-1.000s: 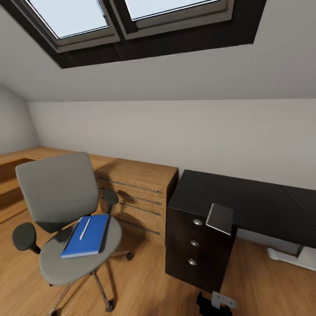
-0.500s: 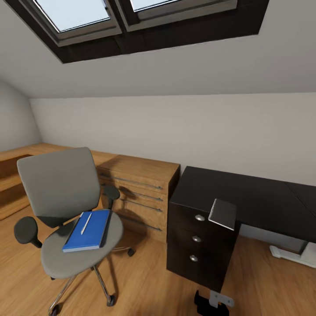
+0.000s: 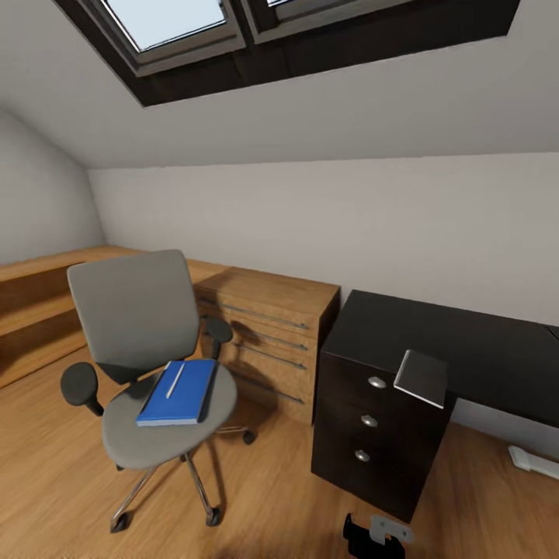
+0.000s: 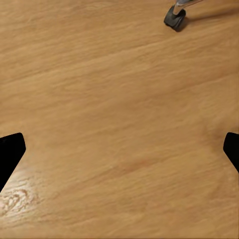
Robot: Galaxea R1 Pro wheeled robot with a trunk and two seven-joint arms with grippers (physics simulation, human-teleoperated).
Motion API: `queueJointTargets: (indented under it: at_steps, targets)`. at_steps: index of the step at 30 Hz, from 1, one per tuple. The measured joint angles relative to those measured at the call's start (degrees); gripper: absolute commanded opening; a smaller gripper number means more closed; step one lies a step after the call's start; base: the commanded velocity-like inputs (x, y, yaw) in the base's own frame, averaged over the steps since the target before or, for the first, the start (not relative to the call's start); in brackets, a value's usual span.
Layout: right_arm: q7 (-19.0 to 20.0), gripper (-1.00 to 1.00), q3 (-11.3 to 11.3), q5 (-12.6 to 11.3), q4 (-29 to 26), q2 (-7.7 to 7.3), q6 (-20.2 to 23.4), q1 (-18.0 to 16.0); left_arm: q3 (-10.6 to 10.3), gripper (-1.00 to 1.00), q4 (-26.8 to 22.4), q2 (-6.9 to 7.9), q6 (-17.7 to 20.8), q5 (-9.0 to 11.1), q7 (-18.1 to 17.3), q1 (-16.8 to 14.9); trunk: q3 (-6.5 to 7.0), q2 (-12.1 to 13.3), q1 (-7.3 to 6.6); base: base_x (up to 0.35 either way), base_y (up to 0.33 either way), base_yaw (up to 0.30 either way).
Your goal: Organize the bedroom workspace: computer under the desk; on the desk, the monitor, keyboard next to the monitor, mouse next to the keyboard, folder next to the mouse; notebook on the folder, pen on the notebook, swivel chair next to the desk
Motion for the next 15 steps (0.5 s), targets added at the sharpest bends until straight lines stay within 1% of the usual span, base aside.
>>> queueJointTargets:
  at_steps: [3, 4, 5, 7, 8, 10, 15]
  targets:
    - [0.40, 1.00, 0.01, 0.13, 0.00, 0.04, -0.06, 0.10, -0.18, 1.00, 0.00, -0.13, -0.12, 0.26, -0.11, -0.01, -0.04, 0.00, 0.00, 0.000, 0.000, 0.027]
    - [1.59, 1.00, 0.15, 1.22, -0.07, -0.05, -0.13, 0.50, -0.22, 1.00, -0.03, -0.31, -0.23, 0.25, -0.13, -0.01, -0.05, 0.00, 0.00, 0.000, 0.000, 0.008]
    - [1.89, 1.00, 0.19, 1.76, -0.08, -0.06, -0.14, 0.61, -0.21, 1.00, -0.04, -0.34, -0.26, 0.24, -0.14, -0.01, -0.05, 0.00, 0.00, 0.000, 0.000, 0.005]
    - [2.59, 1.00, 0.28, 4.42, -0.06, -0.08, -0.19, 0.87, -0.23, 1.00, -0.05, -0.42, -0.32, 0.24, -0.14, -0.01, -0.05, 0.00, 0.00, 0.000, 0.000, 0.002]
    - [2.99, 1.00, 0.35, 6.73, -0.02, -0.06, -0.22, 1.01, -0.20, 1.00, -0.02, -0.46, -0.35, 0.24, -0.14, -0.01, 0.12, 0.39, -0.21, 0.000, 0.000, 0.000]
    - [3.10, 1.00, 0.31, 7.31, 0.00, 0.07, -0.23, 1.07, -0.20, 1.00, 0.03, -0.47, -0.36, 0.18, -0.14, -0.01, 0.48, 1.19, -0.65, 0.000, 0.000, 0.000]
    - [3.11, 1.00, 0.31, 7.37, 0.00, 0.13, -0.24, 1.07, -0.27, 1.00, 0.04, -0.48, -0.36, 0.15, -0.13, -0.01, 1.38, 3.19, -1.75, 0.000, 0.000, 0.000]
